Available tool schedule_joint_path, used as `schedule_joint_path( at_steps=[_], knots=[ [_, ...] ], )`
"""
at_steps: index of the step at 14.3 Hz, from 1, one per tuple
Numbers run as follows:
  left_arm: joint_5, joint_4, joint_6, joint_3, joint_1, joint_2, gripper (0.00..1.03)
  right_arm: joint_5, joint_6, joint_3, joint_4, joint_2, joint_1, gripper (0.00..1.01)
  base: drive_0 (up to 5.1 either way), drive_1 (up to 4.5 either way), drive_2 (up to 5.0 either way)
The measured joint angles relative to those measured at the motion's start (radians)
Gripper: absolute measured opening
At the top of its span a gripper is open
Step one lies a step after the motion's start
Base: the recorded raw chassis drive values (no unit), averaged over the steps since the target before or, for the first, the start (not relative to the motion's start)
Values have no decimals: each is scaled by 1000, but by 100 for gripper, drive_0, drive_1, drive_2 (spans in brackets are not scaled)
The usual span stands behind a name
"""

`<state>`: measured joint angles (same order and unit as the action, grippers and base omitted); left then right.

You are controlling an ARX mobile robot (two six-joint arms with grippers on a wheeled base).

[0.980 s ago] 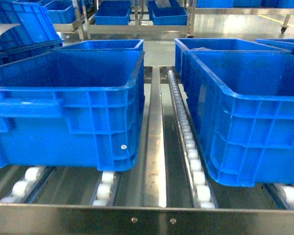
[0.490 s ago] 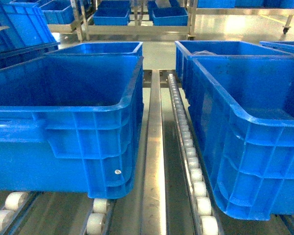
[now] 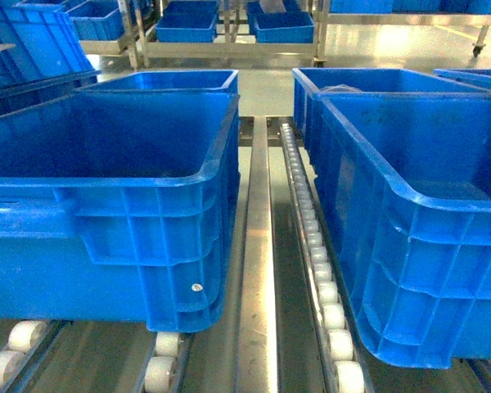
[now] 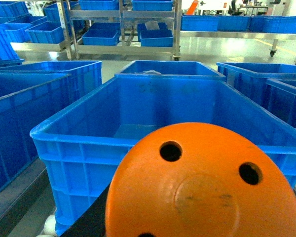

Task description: Sort blue parts and orange caps into right shelf containers

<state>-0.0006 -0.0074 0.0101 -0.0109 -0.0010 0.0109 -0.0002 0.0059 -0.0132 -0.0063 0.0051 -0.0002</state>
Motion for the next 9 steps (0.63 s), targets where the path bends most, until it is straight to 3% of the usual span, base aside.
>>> schedule_joint_path(
  at_steps=[9],
  knots=[
    [0,0,0,0,0,0,42,0,0,0,0,0,0,45,0,0,0]
  ],
)
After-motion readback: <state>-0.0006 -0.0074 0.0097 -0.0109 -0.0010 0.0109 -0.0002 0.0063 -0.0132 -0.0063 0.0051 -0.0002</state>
